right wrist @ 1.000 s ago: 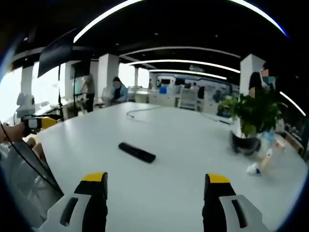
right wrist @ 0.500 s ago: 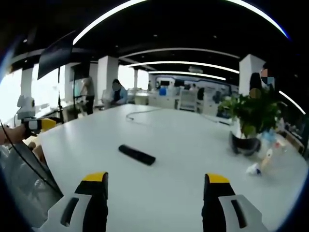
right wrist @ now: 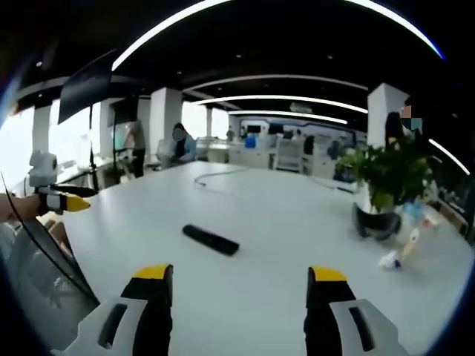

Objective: Press the specified remote control buttons in sequence, fully releasing each button before pressing the next.

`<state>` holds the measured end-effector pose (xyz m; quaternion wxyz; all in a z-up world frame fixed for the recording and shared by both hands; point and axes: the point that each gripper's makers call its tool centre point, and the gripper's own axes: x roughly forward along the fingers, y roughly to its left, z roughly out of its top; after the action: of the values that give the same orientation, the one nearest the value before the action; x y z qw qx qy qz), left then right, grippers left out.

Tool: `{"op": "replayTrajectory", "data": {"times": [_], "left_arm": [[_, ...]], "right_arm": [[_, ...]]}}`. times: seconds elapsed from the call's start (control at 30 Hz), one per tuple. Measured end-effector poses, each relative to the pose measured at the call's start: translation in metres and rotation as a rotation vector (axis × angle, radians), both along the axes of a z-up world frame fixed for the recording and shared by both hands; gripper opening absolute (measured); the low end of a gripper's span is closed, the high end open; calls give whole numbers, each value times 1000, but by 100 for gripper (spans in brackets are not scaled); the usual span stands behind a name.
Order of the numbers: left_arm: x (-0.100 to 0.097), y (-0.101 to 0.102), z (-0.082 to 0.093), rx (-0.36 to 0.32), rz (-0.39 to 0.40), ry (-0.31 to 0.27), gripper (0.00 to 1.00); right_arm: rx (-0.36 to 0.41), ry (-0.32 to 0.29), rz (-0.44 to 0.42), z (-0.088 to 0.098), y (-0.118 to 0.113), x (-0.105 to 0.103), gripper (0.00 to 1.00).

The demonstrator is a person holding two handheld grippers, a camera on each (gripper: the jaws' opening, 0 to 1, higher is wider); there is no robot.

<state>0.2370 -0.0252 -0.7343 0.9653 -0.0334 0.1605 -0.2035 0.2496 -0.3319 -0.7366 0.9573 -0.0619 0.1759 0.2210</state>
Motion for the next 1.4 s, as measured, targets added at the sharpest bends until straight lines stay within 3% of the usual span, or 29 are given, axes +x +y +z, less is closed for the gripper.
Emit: {"op": "replayTrajectory", "data": {"times": [0.1, 0.27, 0.63, 0.87, 1.4], "left_arm": [[-5, -7, -15, 75, -56, 59, 88], [-8, -21, -17, 109, -123, 62, 88], [-10, -38, -24, 64, -197, 139, 89], [-5, -45, -29, 101, -227, 146, 91], [16, -67, -37, 76, -260, 178, 98]], "right_arm": [[6, 5, 0, 0, 1, 0, 71], [3, 12, 12, -2, 3, 0, 71], [37, 14, -6, 0, -1, 0, 70], [39, 7, -7, 2, -1, 0, 70], [34, 4, -7, 1, -2, 0, 69]]}}
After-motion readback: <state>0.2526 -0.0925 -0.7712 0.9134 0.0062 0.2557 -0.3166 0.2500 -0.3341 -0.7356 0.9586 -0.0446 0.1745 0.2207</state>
